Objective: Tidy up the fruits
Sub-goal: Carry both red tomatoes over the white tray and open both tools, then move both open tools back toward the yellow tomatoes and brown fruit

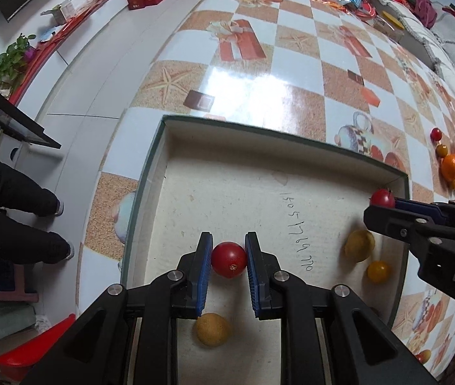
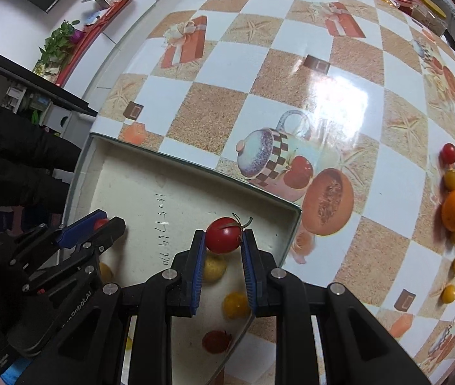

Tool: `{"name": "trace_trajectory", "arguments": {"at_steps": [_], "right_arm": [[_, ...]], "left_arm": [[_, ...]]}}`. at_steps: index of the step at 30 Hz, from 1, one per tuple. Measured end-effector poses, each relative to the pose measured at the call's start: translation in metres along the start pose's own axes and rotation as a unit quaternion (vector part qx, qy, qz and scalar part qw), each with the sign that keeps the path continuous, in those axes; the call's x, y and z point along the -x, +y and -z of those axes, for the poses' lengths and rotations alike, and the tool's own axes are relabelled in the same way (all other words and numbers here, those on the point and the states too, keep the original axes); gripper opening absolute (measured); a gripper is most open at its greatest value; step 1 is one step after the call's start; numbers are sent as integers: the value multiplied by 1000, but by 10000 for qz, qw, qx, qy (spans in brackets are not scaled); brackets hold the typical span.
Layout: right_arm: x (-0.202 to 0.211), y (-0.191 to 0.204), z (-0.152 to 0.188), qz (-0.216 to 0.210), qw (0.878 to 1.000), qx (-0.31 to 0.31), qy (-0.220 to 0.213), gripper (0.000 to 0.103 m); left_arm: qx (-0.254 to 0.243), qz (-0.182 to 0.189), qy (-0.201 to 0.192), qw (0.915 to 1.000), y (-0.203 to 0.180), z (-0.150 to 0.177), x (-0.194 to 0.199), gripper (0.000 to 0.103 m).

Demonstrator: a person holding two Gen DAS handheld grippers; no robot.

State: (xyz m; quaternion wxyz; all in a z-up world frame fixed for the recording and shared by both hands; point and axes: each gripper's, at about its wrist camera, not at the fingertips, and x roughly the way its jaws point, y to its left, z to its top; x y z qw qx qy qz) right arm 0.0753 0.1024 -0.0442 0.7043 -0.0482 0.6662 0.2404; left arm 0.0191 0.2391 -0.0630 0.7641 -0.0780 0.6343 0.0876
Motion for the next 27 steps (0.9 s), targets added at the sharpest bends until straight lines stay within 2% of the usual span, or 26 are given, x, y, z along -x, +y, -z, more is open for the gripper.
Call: {"name": "trace_trajectory", "arguments": {"at_steps": [10,12,13,14,15,16,18,21,23,25,27], "right_arm": [[-18,5,-1,87,9995,223,222,26],[-19,7,-1,43,9995,211,229,32],[-19,8,-1,38,9995,211,229,37],[-19,9,-1,9,9995,213,221,41],[-18,10,-1,-12,9995,222,212,43],[-18,11,-1,-26,9995,231,202,47],[-15,16,-2,-83,9995,257,138,56],[-7,17,-2,-213,9994,254,54,69],[-1,16,-1,-259,9994,208,-56,85],[7,12,-1,-412,9989,92,-191,86],[17,7,1,-582,9978,-75,-296,94]], "left_arm": [[-17,-25,75,10000,-3,7,-4,22],[4,3,70,10000,-2,8,-4,23],[11,20,82,10000,-1,9,-5,39],[14,7,69,10000,0,10,-4,69],[35,-81,-13,10000,1,12,-1,78],[44,-157,-174,9997,3,14,4,80],[22,-77,-128,9999,4,15,5,80],[-47,-165,-97,9998,4,18,7,80],[3,-152,-105,9998,7,19,11,80],[22,-159,-126,9998,9,21,17,80],[-8,-141,-142,9998,9,24,22,80]]}}
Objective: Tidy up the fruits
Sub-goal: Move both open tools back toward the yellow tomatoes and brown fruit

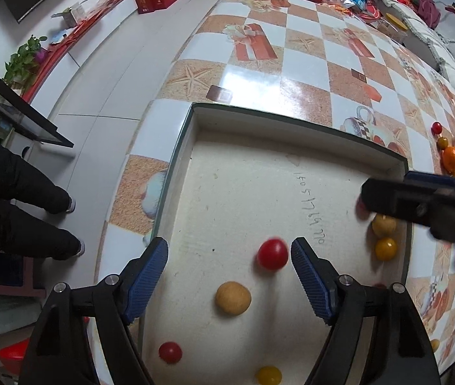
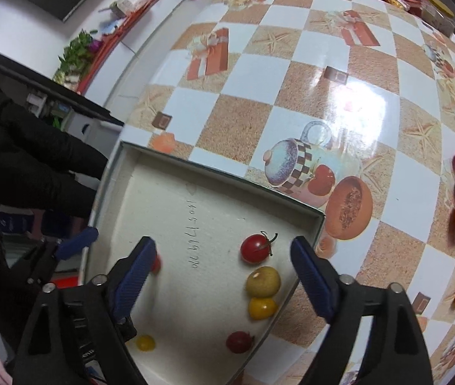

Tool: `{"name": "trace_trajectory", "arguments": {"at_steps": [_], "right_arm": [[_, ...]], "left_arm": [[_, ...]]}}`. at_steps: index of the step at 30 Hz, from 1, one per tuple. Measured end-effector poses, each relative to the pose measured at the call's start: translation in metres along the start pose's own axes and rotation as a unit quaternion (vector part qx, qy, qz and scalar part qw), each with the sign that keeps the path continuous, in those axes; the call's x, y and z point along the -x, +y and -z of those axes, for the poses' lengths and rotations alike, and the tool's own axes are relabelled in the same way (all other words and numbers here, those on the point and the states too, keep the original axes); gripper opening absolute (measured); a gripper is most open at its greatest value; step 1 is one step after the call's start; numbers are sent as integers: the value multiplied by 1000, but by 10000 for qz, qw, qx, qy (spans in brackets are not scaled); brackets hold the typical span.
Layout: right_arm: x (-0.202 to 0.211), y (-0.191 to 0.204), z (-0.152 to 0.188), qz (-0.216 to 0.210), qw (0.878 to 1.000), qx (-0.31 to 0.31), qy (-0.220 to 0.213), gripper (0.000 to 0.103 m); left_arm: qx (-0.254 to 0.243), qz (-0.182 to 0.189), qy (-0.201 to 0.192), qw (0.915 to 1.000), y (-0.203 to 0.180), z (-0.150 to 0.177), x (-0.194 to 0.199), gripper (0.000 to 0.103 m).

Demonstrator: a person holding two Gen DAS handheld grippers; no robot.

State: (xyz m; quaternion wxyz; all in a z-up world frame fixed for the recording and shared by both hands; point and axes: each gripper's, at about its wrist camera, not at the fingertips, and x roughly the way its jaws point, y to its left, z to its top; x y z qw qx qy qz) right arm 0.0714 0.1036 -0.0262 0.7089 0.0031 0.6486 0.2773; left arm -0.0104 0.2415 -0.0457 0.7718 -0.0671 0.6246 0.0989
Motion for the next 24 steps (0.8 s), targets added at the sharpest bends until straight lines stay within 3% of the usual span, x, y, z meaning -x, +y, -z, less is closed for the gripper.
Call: {"name": "trace_trajectory", "arguments": {"at_steps": [1,2,11,17,24], "right_arm": [[7,-3,2,-19,9999,-57,-100,102],[15,-7,4,-17,9998,-89,-174,103],[51,-52,43,308,9969,-690,-211,103],[76,-116,109,597,9878,-1432,-131,103],[100,-186,190,1083,9682,-2253,16,103]], "left_arm": [[-46,-20,6,10000,0,1,3,80],[-112,-50,10,9999,-2,3,6,80],[-660,90,-109,9977,-37,25,37,80],[-1142,313,-130,9929,-88,41,53,80],[-1641,593,8,9847,-145,64,58,80]]}}
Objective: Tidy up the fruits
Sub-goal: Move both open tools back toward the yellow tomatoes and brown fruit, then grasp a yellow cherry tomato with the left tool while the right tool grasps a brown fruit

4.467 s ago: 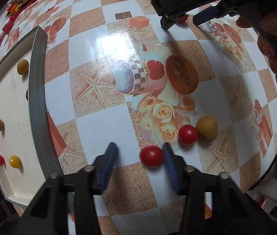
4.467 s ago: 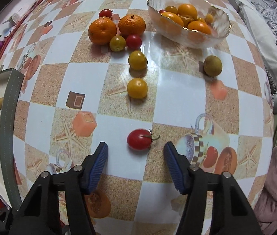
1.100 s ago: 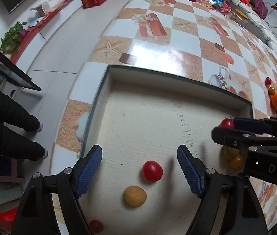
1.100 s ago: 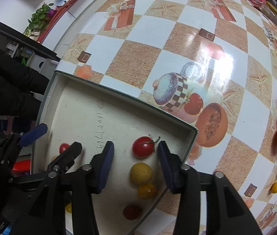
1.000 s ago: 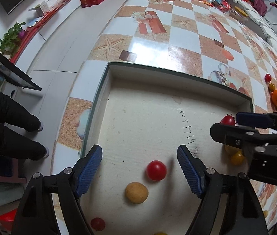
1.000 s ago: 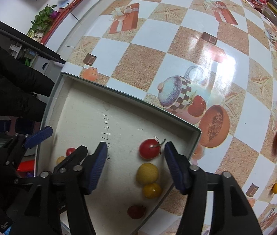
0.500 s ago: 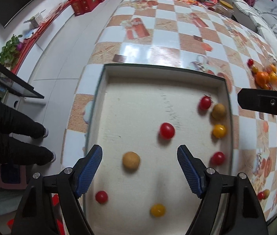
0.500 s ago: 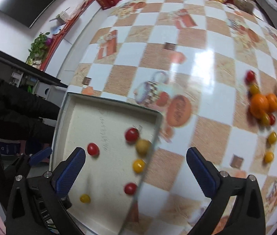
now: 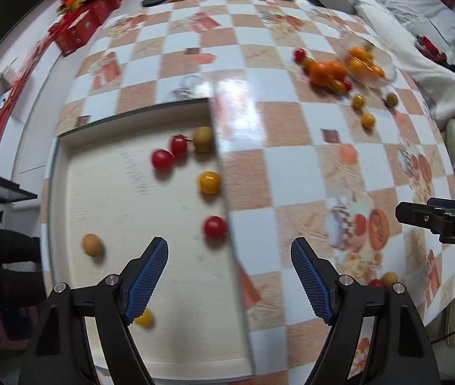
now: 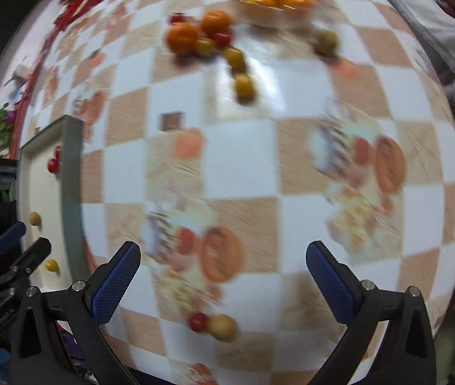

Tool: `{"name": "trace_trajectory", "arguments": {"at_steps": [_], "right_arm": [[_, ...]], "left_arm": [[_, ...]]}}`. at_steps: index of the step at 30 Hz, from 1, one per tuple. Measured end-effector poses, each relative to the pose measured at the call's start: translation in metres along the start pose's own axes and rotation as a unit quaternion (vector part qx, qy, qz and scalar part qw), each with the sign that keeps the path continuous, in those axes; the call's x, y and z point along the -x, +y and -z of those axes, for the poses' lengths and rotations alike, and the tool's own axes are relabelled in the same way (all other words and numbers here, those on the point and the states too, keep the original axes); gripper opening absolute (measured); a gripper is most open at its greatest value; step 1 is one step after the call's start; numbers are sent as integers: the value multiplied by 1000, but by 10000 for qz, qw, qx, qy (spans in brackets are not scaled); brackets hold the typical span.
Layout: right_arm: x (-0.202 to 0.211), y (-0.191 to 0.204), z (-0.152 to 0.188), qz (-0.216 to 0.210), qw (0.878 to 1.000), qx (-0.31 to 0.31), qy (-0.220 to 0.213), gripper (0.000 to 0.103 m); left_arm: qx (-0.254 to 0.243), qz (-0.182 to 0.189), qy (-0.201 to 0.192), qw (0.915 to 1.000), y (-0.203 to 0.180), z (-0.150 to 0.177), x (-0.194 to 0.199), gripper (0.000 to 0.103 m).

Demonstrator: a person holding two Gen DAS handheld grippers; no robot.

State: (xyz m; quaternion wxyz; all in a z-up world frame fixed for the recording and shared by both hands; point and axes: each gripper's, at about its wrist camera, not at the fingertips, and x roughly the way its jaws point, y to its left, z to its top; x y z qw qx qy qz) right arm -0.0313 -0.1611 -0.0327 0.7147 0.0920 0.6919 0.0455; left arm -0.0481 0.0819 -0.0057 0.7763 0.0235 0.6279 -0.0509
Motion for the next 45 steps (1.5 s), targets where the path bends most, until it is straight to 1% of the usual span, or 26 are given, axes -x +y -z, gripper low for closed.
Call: {"name": "trace_trajectory", "arguments": {"at_steps": [5,7,10,13,16,19,22,24,26,28,33,34,36,39,40,41,43,45], "right_arm": [[3,-41,17,131,9990,-434,47,103],[3,-54,18,140,9983,-560,28,103],[7,-66,15,150,9982,-588,-24,103],[10,-73,4,182,9984,-510,-129,103],[15,-78,-13,265,9984,-401,-300,103],[19,-83,-36,284,9980,-249,-499,103],[22,-86,-62,290,9971,-98,-692,101],[22,-89,-81,240,9965,-59,-800,96],[21,-93,-96,213,9962,-46,-849,84],[17,-95,-110,151,9963,-46,-846,79],[6,-94,-136,27,9963,88,-857,77],[4,-93,-140,21,9963,128,-851,76],[-1,-91,-147,-1,9964,195,-821,74],[-7,-91,-155,-45,9965,235,-804,69],[-10,-90,-157,-65,9965,242,-797,66],[-11,-89,-158,-75,9966,249,-788,64],[-13,-86,-160,-26,9960,307,-837,64],[-14,-81,-162,20,9953,419,-869,57]], "left_arm": [[-366,209,214,9989,-47,4,-12,80],[-533,261,264,9979,-66,5,-16,80],[-688,301,257,9968,-87,0,-20,80],[-719,279,107,9970,-102,-13,-21,80],[-608,314,-23,9977,-113,-37,-24,80],[-519,334,-106,9980,-124,-63,-31,80],[-502,285,-133,9982,-137,-87,-46,80],[-465,272,-197,9984,-145,-98,-55,80],[-416,280,-191,9986,-150,-106,-64,80],[-354,274,-168,9989,-154,-111,-71,80],[-256,250,-137,9993,-166,-123,-83,80],[-230,164,-116,9995,-168,-126,-85,80],[-216,117,-100,9996,-172,-130,-90,80],[-148,72,-103,9998,-175,-134,-95,80],[-128,49,-98,9999,-176,-135,-97,74],[-120,-3,-70,9999,-176,-136,-99,67],[-110,-81,9,9999,-178,-136,-104,66],[-76,-115,-34,9999,-179,-136,-104,65]]}}
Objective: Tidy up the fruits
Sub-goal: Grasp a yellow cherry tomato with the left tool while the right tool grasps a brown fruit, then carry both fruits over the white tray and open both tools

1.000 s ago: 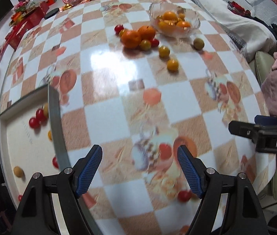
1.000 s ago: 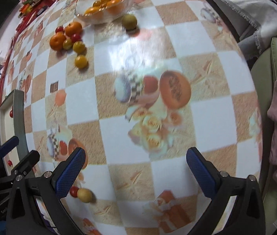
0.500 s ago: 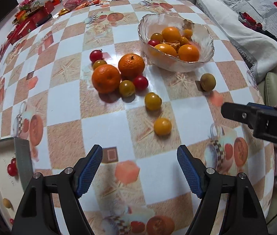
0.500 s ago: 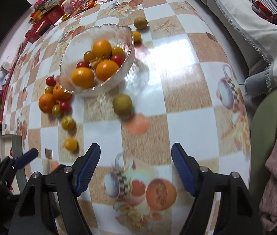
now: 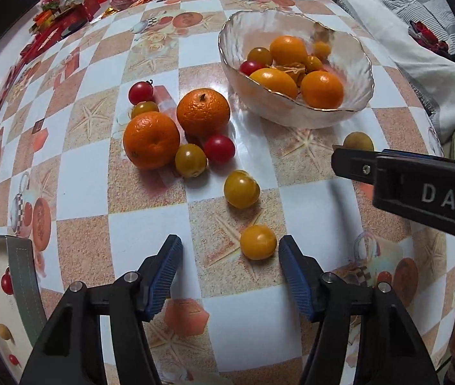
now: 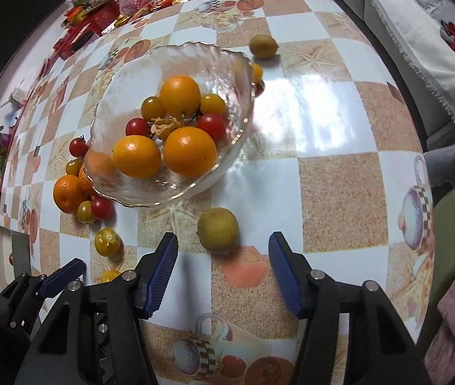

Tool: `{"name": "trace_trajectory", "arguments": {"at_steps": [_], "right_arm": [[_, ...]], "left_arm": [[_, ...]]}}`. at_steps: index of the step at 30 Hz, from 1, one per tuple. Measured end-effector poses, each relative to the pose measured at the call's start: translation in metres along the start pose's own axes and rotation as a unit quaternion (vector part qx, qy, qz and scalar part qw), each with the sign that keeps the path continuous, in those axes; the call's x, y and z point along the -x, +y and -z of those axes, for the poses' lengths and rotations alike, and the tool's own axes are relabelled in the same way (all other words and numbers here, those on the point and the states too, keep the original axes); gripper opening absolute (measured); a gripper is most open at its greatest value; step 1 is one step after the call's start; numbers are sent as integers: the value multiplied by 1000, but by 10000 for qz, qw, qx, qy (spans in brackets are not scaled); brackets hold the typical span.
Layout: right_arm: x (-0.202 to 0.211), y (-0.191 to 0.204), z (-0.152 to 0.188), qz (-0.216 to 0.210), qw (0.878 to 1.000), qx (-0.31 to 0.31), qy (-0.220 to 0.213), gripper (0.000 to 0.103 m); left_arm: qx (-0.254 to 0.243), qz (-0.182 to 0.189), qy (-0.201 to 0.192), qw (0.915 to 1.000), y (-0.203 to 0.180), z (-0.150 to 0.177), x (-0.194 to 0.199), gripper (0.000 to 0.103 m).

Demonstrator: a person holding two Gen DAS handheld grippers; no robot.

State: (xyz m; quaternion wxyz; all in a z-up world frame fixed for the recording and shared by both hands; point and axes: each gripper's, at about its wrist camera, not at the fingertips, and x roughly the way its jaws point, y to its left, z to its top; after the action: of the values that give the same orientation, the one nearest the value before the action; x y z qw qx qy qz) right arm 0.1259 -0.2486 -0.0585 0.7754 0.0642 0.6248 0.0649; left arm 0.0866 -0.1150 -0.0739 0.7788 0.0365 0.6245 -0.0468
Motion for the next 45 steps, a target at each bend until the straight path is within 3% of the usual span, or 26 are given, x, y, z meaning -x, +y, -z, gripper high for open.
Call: {"name": "trace_trajectory", "arguments": {"at_steps": [2,3,5,7,14,19,32,45], "right_arm": [[-1,3,-1,72,9999,83,-22,31],[-2,4,-2,96,9999,91,-19,28],[-1,3,-2,53,10000,25,-40,28],[1,1,0,1,10000,-36,-38,28],[18,-2,21,-156,9997,-165,-49,28],[30,6,45,-315,9993,-186,18,28],[55,56,92,-435,9988,-30,207,28],[61,166,107,-648,9940,798,379,29]], "left_arm": [[39,22,-9,10000,-2,0,0,56],[38,34,-14,10000,-3,-1,1,53],[-22,130,-44,9999,-7,-1,2,33],[-116,250,-49,9996,-10,2,5,24],[-29,791,-20,9969,1,14,21,24],[-13,888,21,9960,19,27,41,24],[351,786,37,9963,89,77,87,24],[1050,422,-80,9935,201,130,114,24]]}}
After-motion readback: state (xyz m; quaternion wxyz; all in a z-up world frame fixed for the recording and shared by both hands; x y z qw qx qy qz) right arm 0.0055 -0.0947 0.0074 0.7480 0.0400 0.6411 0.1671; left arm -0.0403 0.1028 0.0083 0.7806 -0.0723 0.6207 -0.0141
